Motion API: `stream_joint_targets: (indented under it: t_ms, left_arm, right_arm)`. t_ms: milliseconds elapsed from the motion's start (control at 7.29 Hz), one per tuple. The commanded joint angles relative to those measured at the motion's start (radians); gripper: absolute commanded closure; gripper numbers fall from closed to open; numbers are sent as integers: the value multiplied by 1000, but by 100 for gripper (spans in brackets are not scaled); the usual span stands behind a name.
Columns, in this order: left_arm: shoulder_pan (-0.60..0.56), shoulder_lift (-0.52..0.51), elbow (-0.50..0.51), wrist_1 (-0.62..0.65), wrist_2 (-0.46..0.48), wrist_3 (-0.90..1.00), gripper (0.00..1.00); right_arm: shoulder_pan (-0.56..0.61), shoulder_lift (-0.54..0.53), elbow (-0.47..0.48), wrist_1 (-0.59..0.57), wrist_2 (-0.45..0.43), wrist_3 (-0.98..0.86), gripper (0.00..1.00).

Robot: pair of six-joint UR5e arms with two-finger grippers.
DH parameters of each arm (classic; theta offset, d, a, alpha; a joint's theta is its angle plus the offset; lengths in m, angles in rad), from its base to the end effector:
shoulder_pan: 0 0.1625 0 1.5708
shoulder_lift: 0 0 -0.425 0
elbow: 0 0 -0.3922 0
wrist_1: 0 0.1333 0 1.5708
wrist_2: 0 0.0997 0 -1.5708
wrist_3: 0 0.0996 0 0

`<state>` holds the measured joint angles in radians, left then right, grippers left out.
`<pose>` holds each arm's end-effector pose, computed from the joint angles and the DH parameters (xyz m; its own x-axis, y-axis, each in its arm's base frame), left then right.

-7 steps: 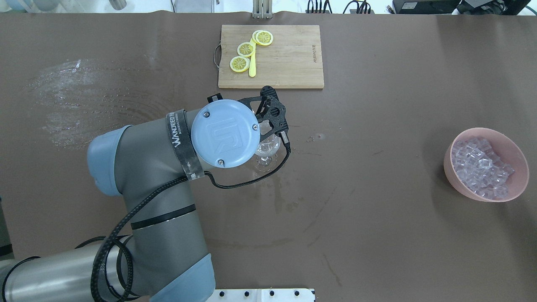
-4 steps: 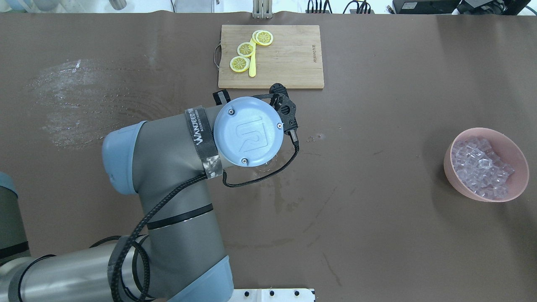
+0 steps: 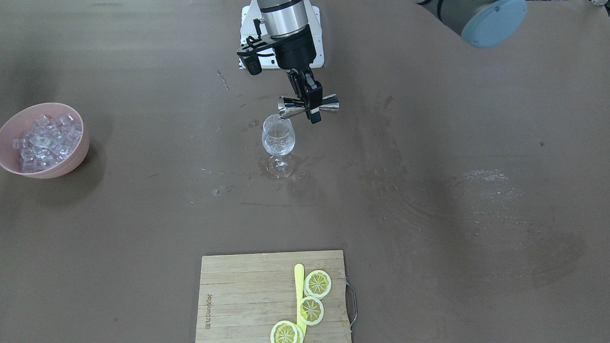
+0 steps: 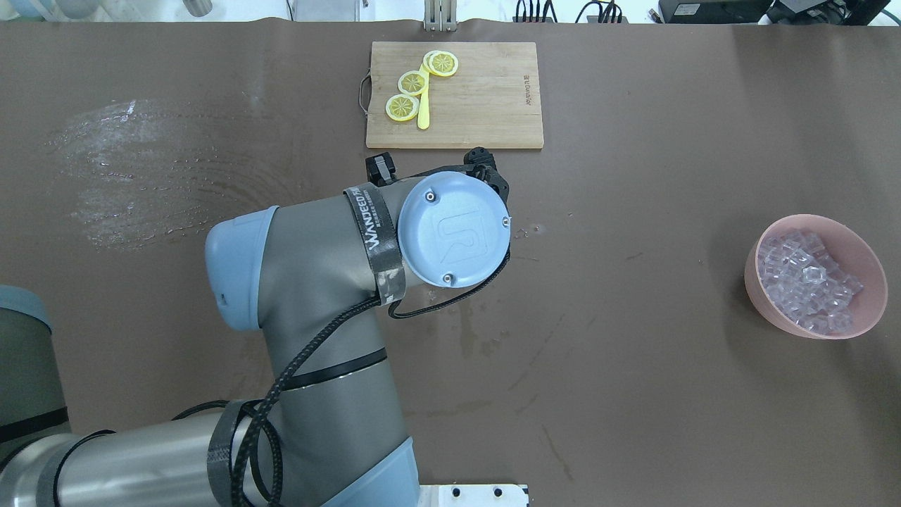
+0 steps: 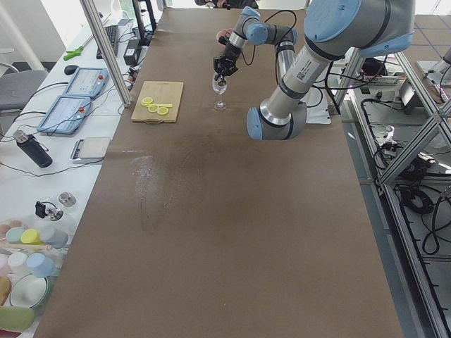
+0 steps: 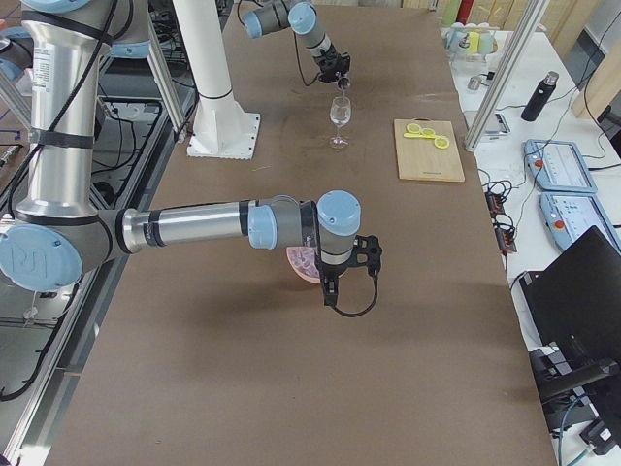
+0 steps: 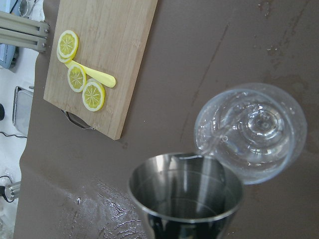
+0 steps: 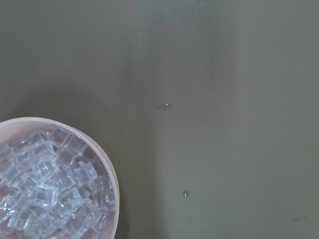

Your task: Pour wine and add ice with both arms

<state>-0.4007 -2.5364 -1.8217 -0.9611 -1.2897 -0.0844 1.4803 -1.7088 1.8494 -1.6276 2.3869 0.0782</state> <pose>0.5100 -0.3908 0.0582 0.5823 0.7930 0.1790 -0.7098 0.3887 0.5874 0.0212 -0.4386 0.5881 0.6817 -0.0447 0.7302 0.0369 0.9990 0.0267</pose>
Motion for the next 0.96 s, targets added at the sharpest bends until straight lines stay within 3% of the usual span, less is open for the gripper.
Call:
stream_joint_targets:
  t_ms: [0, 823]
  left_arm:
    - [5, -53, 39, 63, 13, 0, 100]
    - [17, -82, 65, 137, 53, 0, 100]
  right_arm:
    - [0, 0, -1, 0, 0, 0, 0]
    - [0, 0, 1, 0, 2, 0, 0]
